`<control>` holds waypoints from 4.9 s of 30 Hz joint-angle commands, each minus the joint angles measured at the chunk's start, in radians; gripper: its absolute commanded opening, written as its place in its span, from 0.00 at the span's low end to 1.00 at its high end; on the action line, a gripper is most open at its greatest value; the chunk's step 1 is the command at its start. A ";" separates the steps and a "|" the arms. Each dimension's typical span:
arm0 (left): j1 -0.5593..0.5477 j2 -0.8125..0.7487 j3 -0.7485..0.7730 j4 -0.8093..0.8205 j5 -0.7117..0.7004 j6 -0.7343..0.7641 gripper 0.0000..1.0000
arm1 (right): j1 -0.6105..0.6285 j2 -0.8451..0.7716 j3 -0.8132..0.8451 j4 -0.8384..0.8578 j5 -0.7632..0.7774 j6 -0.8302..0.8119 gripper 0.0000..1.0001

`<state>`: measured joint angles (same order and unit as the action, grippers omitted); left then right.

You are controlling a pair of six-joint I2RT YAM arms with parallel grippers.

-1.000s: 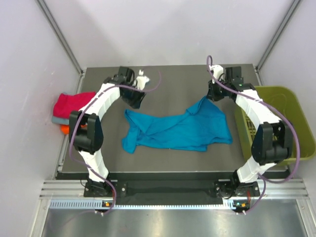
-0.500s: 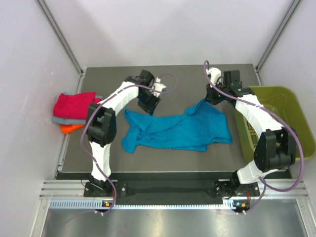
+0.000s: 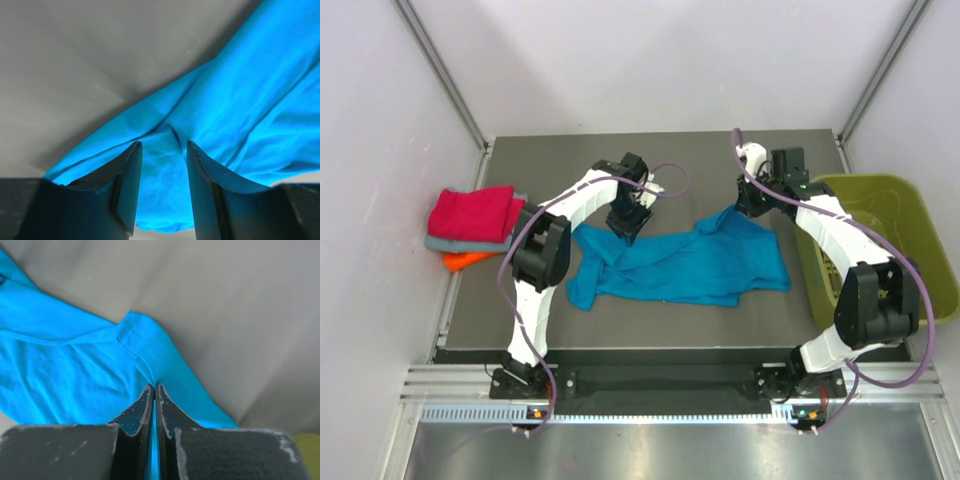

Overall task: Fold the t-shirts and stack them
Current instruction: Flatten the tshirt out

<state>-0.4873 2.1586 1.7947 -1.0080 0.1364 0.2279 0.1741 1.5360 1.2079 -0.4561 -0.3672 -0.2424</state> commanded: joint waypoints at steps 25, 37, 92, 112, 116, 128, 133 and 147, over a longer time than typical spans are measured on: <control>-0.004 0.026 0.081 -0.035 -0.063 -0.035 0.33 | -0.024 -0.106 -0.054 0.051 -0.006 0.002 0.00; -0.004 0.003 0.077 -0.027 -0.107 -0.042 0.35 | -0.025 -0.112 -0.061 0.056 -0.006 0.008 0.00; 0.141 -0.736 0.038 0.316 -0.359 0.082 0.00 | -0.202 -0.264 0.644 -0.184 -0.032 0.163 0.00; 0.177 -1.129 -0.012 0.364 -0.178 0.042 0.00 | -0.202 -0.658 0.739 -0.271 0.002 0.236 0.00; 0.188 -1.184 0.006 0.303 -0.146 0.071 0.00 | -0.202 -0.708 0.794 -0.334 0.008 0.204 0.00; 0.239 -1.286 0.008 0.212 -0.075 0.071 0.00 | -0.203 -0.688 1.019 -0.441 0.005 0.201 0.00; 0.239 -1.273 -0.102 0.360 -0.126 0.141 0.00 | -0.208 -0.614 1.003 -0.310 0.005 0.236 0.00; 0.239 -1.068 -0.630 0.715 -0.233 0.266 0.00 | -0.214 -0.318 0.411 -0.021 -0.015 0.124 0.00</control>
<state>-0.2546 1.0458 1.2297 -0.4496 -0.0608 0.4541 -0.0246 1.1618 1.6917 -0.5598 -0.3904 -0.0612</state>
